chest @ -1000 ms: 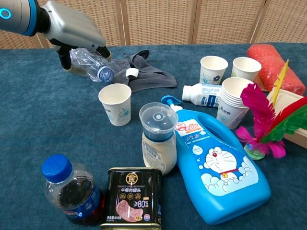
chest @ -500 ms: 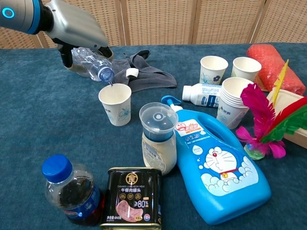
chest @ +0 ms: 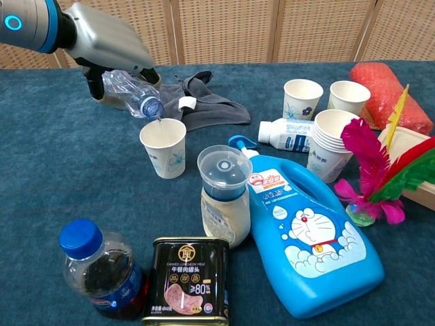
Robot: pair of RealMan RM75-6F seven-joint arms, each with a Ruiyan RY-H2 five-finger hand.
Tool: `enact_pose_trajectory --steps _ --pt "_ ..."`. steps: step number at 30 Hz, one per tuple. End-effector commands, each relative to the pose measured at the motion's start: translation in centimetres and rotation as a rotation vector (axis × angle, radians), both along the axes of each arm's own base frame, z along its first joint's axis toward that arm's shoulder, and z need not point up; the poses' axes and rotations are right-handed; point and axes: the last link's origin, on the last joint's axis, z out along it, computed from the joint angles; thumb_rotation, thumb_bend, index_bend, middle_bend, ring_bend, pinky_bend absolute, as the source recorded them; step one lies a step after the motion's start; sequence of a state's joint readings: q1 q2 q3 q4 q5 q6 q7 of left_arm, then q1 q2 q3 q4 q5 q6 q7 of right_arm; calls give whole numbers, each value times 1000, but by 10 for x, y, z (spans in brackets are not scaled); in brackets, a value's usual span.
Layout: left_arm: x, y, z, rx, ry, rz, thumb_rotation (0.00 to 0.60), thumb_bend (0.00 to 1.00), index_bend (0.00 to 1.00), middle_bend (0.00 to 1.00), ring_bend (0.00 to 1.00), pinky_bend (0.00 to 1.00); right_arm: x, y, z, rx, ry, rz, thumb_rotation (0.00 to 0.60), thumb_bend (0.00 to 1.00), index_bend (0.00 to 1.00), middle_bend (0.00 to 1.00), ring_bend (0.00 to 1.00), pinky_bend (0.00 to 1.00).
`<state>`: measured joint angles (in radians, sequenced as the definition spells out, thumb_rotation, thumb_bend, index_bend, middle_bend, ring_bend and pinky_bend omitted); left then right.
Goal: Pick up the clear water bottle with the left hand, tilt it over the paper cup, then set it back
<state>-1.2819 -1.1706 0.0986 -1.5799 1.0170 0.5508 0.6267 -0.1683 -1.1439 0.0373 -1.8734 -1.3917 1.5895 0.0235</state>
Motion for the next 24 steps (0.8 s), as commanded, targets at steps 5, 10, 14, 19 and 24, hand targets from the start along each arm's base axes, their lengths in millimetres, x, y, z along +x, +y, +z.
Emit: enact_pose_trajectory --steps 5,10,14,19,24 --pt "-7 -2 3 11 -34 31 597 615 339 402 388 504 2 -2 -2 5 -2 5 600 394 0 31 0 0" --pt "-14 -5 3 16 -96 87 599 614 331 402 388 504 3 -1 0 3 3 4 600 394 0 30 0 0" --pt "-23 -9 0 17 -158 142 599 616 327 399 389 506 3 -1 0 7 3 5 600 394 0 31 0 0" --pt "-35 -14 -3 19 -253 229 599 614 319 402 388 512 5 -1 1 7 5 12 600 395 0 31 0 0" --pt "-44 -19 -1 35 -359 291 598 613 326 404 389 518 7 -3 1 15 6 17 600 394 0 31 0 0"
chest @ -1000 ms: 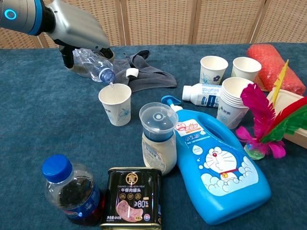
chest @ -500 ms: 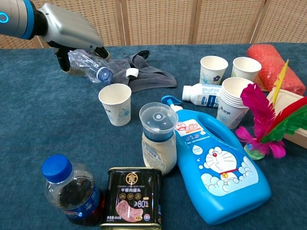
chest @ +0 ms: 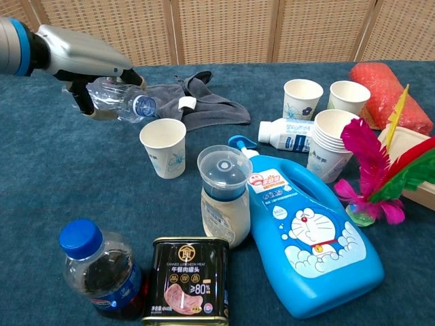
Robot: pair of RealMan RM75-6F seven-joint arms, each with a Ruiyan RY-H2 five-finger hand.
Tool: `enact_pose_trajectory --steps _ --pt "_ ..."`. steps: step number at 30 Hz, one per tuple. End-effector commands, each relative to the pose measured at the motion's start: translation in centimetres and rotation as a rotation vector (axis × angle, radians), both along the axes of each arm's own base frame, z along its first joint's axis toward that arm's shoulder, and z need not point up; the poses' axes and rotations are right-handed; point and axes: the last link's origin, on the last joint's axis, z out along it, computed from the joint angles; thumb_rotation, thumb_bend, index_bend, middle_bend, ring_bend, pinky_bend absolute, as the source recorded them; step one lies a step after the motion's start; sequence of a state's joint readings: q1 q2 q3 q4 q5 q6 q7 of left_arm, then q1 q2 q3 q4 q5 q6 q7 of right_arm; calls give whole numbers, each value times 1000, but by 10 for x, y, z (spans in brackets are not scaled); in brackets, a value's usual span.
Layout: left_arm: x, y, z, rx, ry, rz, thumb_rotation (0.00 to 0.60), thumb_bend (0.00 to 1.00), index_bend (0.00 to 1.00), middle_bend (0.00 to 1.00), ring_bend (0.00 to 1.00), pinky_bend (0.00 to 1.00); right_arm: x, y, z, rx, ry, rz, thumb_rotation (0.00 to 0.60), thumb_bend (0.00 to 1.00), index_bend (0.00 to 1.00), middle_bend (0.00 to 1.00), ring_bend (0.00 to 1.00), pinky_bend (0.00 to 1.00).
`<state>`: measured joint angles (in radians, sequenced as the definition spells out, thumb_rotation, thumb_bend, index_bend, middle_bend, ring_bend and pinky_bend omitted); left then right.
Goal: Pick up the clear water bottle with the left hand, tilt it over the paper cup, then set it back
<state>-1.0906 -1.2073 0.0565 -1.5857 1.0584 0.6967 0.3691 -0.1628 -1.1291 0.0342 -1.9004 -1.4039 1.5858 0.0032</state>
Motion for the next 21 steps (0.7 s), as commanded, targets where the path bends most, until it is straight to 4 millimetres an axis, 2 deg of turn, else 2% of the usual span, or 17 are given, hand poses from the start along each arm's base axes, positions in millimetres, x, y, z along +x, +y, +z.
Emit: enact_pose_trajectory --steps 1,14,21 --pt "-5 -4 2 11 -89 58 598 613 325 404 389 519 1 -1 -1 3 1 4 600 394 0 31 0 0" --pt "-27 -19 26 43 -453 311 599 610 326 404 388 520 6 -9 -5 22 -2 26 600 396 0 31 0 0" --pt "-46 -37 41 27 -693 489 597 609 326 403 388 515 10 -15 -6 33 0 42 600 396 0 31 0 0"
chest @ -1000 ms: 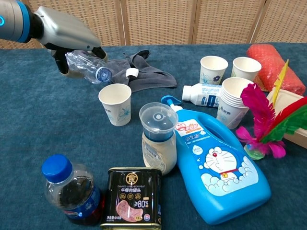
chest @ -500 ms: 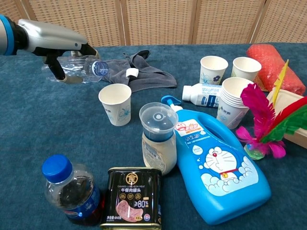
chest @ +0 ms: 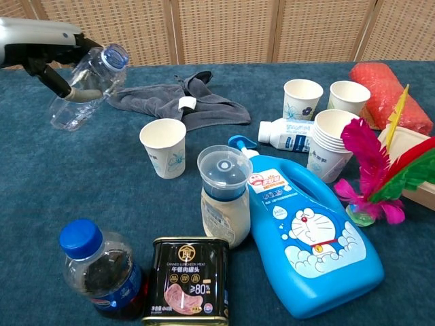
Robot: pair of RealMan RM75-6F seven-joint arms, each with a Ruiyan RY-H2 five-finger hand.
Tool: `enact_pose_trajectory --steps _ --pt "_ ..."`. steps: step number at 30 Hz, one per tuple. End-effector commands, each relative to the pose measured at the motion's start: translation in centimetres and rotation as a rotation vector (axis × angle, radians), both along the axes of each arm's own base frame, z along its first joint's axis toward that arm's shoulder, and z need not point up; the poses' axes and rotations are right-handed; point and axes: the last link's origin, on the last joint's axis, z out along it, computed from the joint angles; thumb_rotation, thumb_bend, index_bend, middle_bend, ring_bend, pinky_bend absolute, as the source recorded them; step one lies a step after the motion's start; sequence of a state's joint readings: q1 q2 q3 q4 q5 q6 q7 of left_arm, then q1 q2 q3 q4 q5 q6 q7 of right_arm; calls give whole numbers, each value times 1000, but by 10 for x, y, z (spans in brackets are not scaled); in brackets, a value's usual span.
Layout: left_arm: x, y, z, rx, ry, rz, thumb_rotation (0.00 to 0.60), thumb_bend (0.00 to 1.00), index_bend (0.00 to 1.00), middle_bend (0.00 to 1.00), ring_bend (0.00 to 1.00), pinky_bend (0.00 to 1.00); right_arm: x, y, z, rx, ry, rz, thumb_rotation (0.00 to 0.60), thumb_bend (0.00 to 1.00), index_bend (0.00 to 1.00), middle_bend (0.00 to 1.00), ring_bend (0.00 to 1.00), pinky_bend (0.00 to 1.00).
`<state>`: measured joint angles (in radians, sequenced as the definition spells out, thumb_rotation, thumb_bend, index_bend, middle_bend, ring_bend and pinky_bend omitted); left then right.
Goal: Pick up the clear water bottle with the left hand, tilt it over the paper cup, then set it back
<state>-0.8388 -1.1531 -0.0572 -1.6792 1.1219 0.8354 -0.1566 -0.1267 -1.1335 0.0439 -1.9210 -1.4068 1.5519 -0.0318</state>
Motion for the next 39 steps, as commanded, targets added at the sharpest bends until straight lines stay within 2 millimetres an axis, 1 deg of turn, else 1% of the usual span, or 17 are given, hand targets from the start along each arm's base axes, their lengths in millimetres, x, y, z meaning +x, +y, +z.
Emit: enact_pose_trajectory --steps 1,6,9,14,19,21,25,28,31,39 --pt "-14 -14 14 2 -161 103 596 609 325 403 388 513 2 -2 -1 6 0 6 600 395 0 31 0 0" --pt "-35 -27 28 4 -282 190 600 608 323 404 388 510 5 -8 -4 16 0 22 600 395 0 30 0 0" --pt "-52 -37 38 15 -361 239 598 607 319 403 388 503 8 -11 -4 19 0 33 600 395 0 31 0 0" --pt "-78 -54 51 34 -428 258 592 603 314 398 383 488 11 -14 -7 29 -1 42 600 395 0 30 0 0" --pt "-107 -72 56 64 -512 304 594 600 310 394 376 476 14 -17 -8 33 2 52 600 395 0 30 0 0" --pt "-119 -77 57 72 -519 323 593 598 304 393 372 470 15 -18 -8 33 3 55 600 395 0 31 0 0" --pt "-136 -84 60 94 -539 354 593 596 300 391 371 464 17 -18 -10 39 3 58 600 396 0 30 0 0" --pt "-146 -87 62 107 -546 373 594 595 299 388 370 460 18 -19 -11 43 2 60 600 395 0 31 0 0" --pt "-153 -87 60 118 -578 393 595 592 299 388 369 459 20 -20 -12 44 2 64 600 394 0 31 0 0" --pt "-156 -82 46 94 -623 401 588 590 299 387 368 457 17 -18 -9 34 2 52 600 395 0 30 0 0"
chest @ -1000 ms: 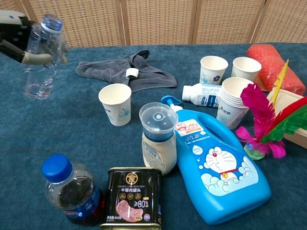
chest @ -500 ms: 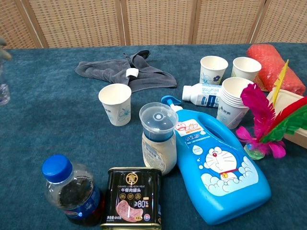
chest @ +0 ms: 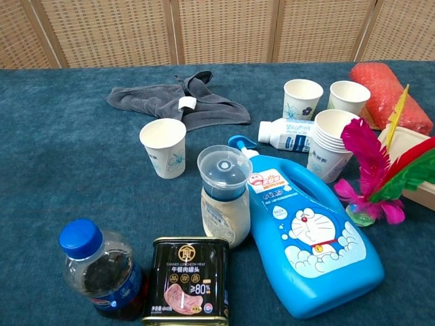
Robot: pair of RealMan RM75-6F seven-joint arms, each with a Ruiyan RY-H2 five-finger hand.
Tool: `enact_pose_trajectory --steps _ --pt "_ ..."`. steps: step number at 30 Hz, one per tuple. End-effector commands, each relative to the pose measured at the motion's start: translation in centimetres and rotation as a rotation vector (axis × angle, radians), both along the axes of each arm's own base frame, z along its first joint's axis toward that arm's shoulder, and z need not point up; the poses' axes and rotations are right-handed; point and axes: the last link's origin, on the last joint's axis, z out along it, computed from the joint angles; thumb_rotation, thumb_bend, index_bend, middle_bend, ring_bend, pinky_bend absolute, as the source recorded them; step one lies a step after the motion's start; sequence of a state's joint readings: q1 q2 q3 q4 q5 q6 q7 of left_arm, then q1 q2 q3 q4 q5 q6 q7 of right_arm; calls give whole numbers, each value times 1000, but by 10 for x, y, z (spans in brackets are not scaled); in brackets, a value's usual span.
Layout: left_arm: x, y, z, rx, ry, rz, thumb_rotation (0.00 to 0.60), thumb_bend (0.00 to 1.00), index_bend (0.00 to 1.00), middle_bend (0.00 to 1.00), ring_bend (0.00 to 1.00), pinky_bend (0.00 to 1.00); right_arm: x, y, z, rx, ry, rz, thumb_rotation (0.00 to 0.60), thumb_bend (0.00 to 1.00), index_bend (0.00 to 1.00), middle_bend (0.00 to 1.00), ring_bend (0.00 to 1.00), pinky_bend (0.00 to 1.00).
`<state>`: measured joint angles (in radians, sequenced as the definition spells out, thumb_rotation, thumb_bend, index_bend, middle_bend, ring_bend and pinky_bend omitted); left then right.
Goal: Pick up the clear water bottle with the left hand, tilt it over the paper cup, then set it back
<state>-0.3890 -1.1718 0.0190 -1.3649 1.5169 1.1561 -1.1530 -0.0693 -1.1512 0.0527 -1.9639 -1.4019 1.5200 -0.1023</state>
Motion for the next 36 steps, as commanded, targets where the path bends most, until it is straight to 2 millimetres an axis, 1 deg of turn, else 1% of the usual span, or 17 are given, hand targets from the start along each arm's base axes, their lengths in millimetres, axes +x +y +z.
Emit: enact_pose_trajectory --steps 1,11,18,27,31,36 --pt "-1 2 -6 -4 -14 2 584 589 299 387 368 455 -2 1 1 0 2 -6 600 396 0 30 0 0" --pt "3 11 -33 -30 -56 -16 580 590 302 388 362 431 -1 1 2 -1 0 -7 600 394 0 31 0 0" --pt "4 16 -45 -51 -32 -38 579 590 307 390 351 421 -2 2 5 -11 3 -10 600 394 0 30 0 0" --pt "5 20 -64 -67 26 -71 570 591 308 391 342 389 -1 2 3 -6 1 -12 600 396 0 31 0 0" --pt "4 18 -69 -74 35 -77 571 591 309 390 339 387 -1 2 4 -11 4 -12 600 394 0 31 0 0" --pt "1 16 -71 -74 59 -87 558 593 310 383 329 375 -1 3 5 -15 4 -14 600 395 0 31 0 0"
